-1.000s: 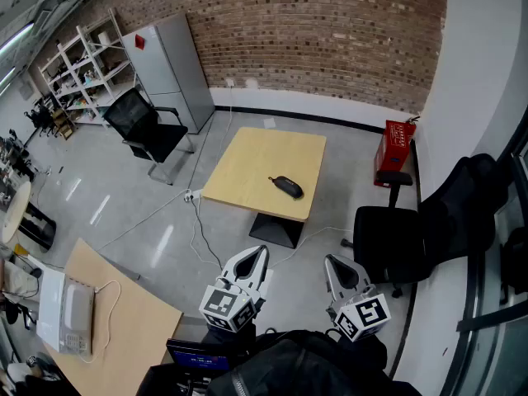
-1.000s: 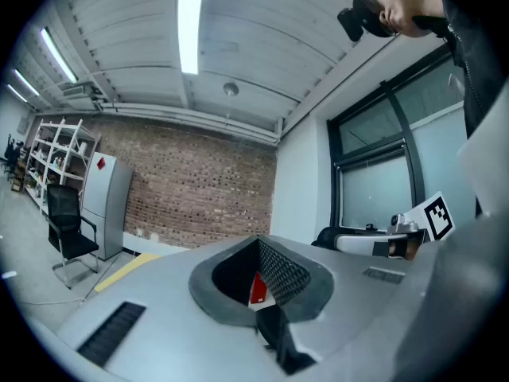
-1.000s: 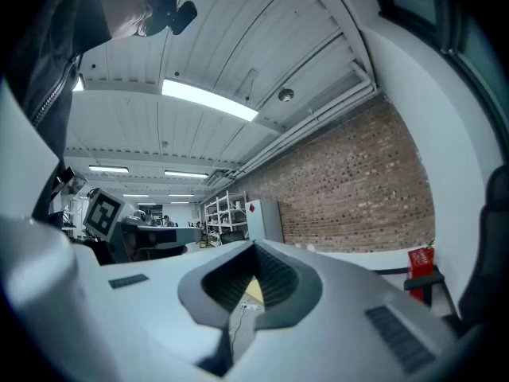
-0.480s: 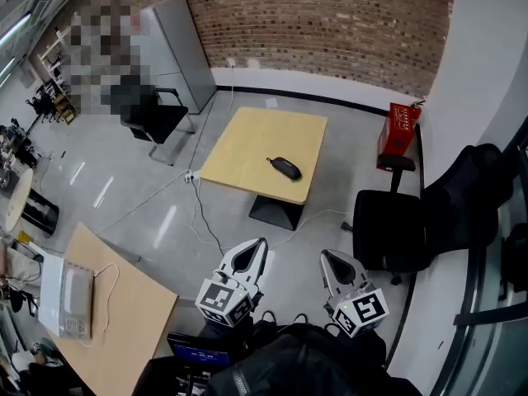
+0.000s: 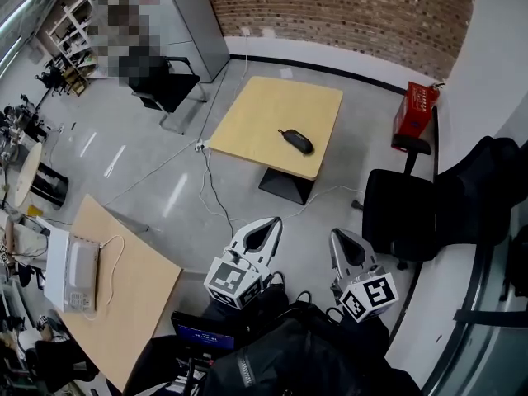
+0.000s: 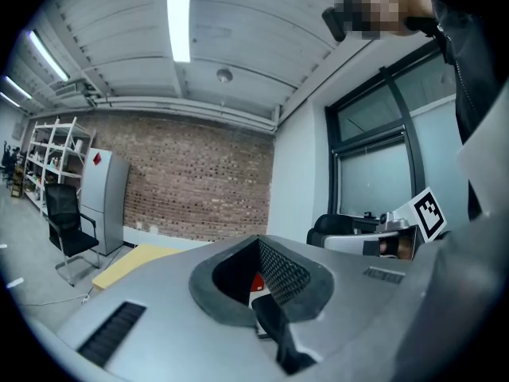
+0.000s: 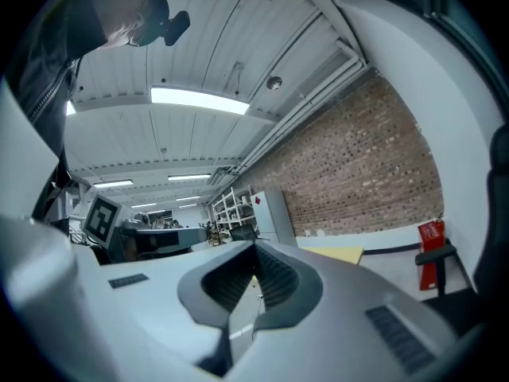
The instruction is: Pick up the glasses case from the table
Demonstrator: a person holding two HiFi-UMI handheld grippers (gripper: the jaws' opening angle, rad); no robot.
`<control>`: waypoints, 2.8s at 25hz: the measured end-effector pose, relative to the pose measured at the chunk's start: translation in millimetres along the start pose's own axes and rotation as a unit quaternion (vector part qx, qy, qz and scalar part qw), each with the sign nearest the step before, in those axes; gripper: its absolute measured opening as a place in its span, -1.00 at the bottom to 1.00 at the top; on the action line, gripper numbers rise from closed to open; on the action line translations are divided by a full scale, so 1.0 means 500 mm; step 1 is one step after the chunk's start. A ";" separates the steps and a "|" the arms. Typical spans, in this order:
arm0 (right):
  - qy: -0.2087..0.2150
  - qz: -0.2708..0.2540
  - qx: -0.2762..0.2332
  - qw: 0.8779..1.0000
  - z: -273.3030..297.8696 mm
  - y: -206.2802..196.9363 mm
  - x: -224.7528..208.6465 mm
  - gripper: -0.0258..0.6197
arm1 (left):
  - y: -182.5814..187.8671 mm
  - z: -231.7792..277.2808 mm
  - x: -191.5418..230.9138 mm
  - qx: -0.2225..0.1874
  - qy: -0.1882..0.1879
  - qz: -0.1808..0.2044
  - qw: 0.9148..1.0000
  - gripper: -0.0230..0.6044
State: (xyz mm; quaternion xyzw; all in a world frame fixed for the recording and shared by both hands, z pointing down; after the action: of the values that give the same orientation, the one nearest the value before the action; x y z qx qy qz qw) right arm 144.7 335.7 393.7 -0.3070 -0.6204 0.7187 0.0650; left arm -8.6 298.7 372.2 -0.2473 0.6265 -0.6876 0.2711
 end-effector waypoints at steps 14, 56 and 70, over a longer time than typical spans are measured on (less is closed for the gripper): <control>-0.028 -0.004 0.012 1.000 0.185 0.022 -0.051 -0.91 | 0.012 0.103 0.181 -0.018 -0.012 -0.015 1.000 -0.93; -0.036 0.018 0.089 0.995 0.594 -0.007 -0.189 -0.91 | -0.072 0.343 0.526 0.036 -0.012 -0.077 0.996 -0.93; -0.009 0.042 0.138 0.990 0.704 0.006 -0.433 -0.91 | -0.122 0.575 0.553 0.089 0.014 -0.081 0.993 -0.93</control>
State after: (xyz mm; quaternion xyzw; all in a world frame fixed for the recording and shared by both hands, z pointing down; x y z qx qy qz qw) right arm 135.4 -67.7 483.6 -0.3141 -0.5026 0.8023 0.0709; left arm -19.1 -95.2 459.7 -0.2628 0.5440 -0.7639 0.2268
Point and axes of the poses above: the fingertips, and each gripper's own axes: z forward along the fingers, x to its left, y out of its top, the point moved 3 cm from there along -z, backward along the fingers, and after that the axes turned 6 degrees about z, right-handed, at the moved point
